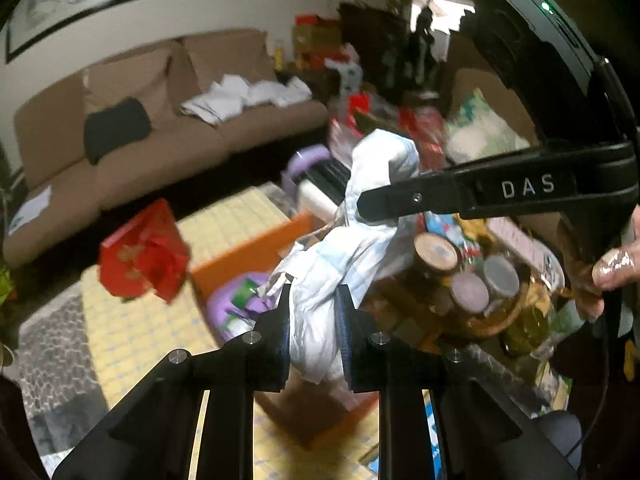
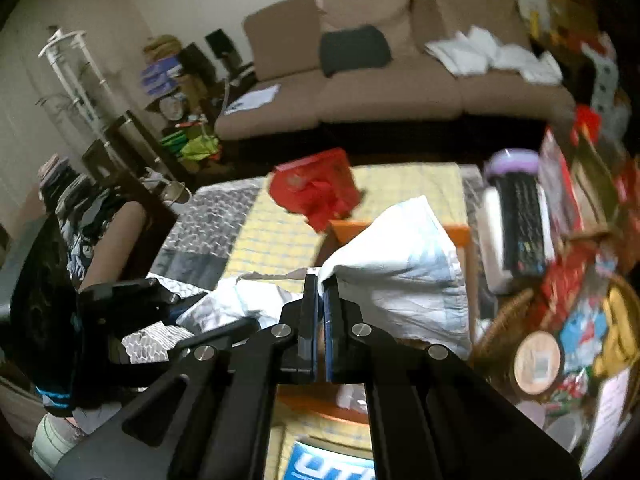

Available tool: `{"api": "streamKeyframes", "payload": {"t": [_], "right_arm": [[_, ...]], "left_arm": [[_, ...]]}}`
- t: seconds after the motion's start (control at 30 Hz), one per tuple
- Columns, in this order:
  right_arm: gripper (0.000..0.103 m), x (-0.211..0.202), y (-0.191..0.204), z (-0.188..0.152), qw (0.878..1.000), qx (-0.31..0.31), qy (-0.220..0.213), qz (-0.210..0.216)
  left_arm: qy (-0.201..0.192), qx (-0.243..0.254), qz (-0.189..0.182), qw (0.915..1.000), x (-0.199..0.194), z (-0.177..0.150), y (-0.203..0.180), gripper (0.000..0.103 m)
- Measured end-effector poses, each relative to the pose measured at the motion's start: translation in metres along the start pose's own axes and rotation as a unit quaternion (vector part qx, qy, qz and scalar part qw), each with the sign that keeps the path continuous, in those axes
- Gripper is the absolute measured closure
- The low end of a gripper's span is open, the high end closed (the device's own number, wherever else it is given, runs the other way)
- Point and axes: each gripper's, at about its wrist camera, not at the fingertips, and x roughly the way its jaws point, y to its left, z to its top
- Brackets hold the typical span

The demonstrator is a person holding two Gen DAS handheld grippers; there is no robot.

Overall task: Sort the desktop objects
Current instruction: 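Lower the tote bag into the tray box with both grippers and release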

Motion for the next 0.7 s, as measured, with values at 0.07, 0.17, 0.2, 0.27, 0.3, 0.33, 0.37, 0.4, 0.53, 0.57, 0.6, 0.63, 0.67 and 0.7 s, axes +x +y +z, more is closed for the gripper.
{"api": "streamKeyframes", "payload": {"t": [0.07,0.17,0.2,0.27,0.3,0.33,0.37,0.4,0.53,0.57,0.6,0.63,0.67,0.7], "right_arm": [[0.1,0.009,-0.013,-0.01,1.0,0.004,0.01,0.005],[0.1,0.016,-0.026,-0.027,0.999,0.009,0.027,0.021],[0.1,0.019,-0.029,-0.033,0.999,0.011,0.034,0.028],[0.1,0.029,-0.03,-0.038,0.998,0.011,0.048,0.035],[0.099,0.035,-0.034,-0.038,0.998,0.011,0.051,0.033],[0.097,0.045,-0.039,-0.037,0.998,0.014,0.058,0.03],[0.095,0.059,-0.045,-0.037,0.997,0.021,0.071,0.026],[0.095,0.078,-0.053,-0.037,0.995,0.035,0.091,0.022],[0.089,0.127,-0.082,-0.046,0.989,0.067,0.131,-0.028],[0.088,0.128,-0.086,-0.047,0.989,0.074,0.126,-0.027],[0.083,0.125,-0.09,-0.048,0.99,0.08,0.115,-0.024],[0.077,0.12,-0.093,-0.046,0.991,0.08,0.103,-0.021],[0.065,0.113,-0.094,-0.044,0.993,0.079,0.087,-0.021],[0.058,0.105,-0.095,-0.04,0.994,0.077,0.071,-0.023]], "left_arm": [[0.014,0.004,-0.008,0.9999,0.007,-0.006,-0.007,0.084],[0.029,0.003,-0.023,0.9993,0.011,-0.013,-0.01,0.084],[0.031,0.003,-0.024,0.9992,0.01,-0.014,-0.011,0.084],[0.035,0.012,-0.013,0.9992,0.016,-0.013,-0.007,0.081],[0.044,0.016,0.007,0.9989,0.028,-0.012,0.0,0.071],[0.056,0.011,0.022,0.9981,0.039,-0.012,0.005,0.057],[0.081,-0.001,0.035,0.9961,0.058,-0.013,0.015,0.052],[0.101,-0.009,0.041,0.994,0.073,-0.016,0.023,0.051],[0.148,-0.015,0.082,0.9855,0.106,-0.034,0.041,0.042],[0.143,-0.024,0.086,0.9856,0.104,-0.036,0.045,0.038],[0.132,-0.037,0.081,0.9872,0.099,-0.038,0.05,0.033],[0.12,-0.049,0.073,0.9888,0.092,-0.039,0.056,0.027],[0.113,-0.056,0.071,0.9895,0.086,-0.039,0.061,0.026],[0.109,-0.058,0.07,0.9899,0.083,-0.039,0.063,0.026]]}}
